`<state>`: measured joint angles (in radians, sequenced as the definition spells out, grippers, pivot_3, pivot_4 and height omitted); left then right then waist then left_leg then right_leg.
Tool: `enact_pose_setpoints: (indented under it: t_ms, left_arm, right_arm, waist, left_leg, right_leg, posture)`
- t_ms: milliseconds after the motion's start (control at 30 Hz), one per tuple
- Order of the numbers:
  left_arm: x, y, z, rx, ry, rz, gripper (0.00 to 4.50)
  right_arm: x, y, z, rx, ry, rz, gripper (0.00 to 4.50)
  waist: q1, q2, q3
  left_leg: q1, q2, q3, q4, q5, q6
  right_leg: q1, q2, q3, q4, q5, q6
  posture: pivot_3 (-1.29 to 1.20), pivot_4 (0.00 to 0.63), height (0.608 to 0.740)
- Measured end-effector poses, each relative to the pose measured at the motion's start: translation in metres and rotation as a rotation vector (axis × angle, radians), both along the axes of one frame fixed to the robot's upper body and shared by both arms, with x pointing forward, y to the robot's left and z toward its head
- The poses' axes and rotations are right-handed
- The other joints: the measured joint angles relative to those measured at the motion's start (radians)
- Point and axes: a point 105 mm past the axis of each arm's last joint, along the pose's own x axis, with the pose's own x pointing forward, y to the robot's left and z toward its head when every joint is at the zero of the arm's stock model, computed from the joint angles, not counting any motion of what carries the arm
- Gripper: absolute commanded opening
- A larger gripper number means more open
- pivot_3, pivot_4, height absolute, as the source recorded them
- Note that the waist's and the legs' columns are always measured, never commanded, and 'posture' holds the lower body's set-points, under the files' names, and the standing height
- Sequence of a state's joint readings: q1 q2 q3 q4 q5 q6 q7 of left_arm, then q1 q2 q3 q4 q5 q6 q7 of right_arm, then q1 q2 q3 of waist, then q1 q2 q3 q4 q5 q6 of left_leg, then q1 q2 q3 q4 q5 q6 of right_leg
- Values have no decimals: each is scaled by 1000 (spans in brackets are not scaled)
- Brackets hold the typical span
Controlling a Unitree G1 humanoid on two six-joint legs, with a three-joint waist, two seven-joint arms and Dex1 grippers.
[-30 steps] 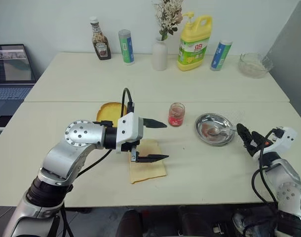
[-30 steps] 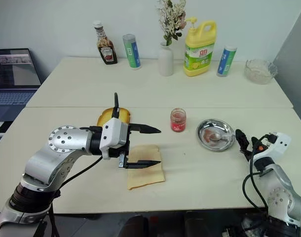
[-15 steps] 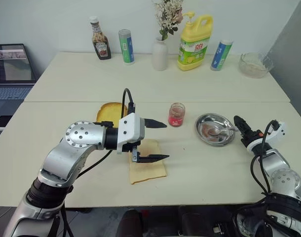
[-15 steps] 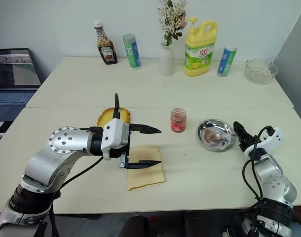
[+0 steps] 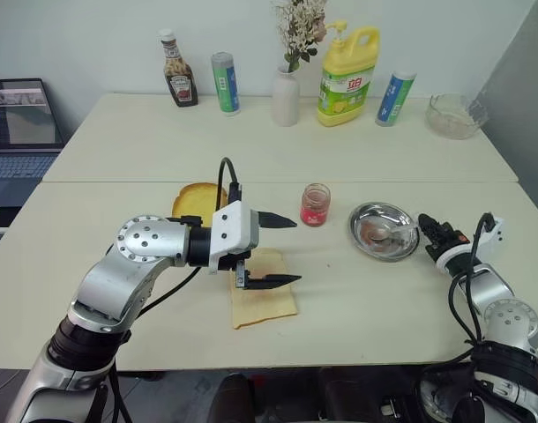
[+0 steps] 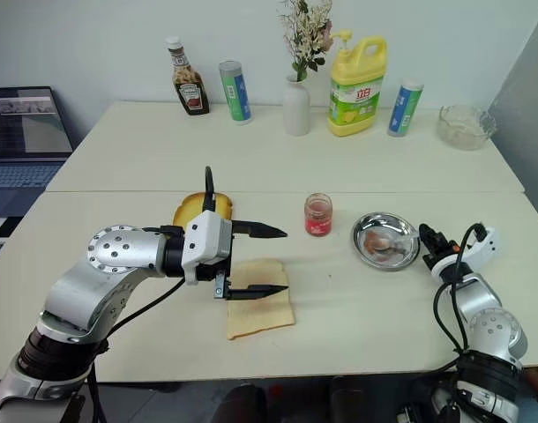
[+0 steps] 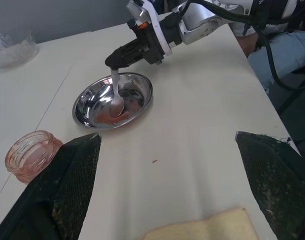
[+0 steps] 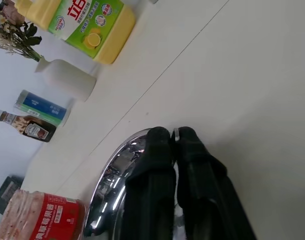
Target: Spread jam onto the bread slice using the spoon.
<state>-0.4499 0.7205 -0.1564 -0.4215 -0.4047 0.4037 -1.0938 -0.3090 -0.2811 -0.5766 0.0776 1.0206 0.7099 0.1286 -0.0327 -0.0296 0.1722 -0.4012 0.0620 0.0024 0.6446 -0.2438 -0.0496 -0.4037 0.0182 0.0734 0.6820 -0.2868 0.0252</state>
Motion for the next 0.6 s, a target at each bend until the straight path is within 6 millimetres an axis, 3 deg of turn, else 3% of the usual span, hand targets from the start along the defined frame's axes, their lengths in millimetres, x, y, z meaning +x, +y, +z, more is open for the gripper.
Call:
enact_pose_setpoints:
  t_ms: [333,600]
  left_arm:
    - [5,1,-1,-12,6,36,4500]
    - [23,34,-4,-62,55,251,4500]
  right_arm:
    - [-3,-5,3,0,-1,2,31]
    - [-16,-5,50,-79,-133,35,31]
  waist:
    - [0,0,0]
    - [-1,1,1]
  left_leg:
    - [0,0,0,0,0,0]
    - [0,0,0,-1,0,0]
  right_leg:
    - [0,0,0,0,0,0]
    - [-1,0,0,0,0,0]
  posture:
    - [0,150,740]
    - [0,150,740]
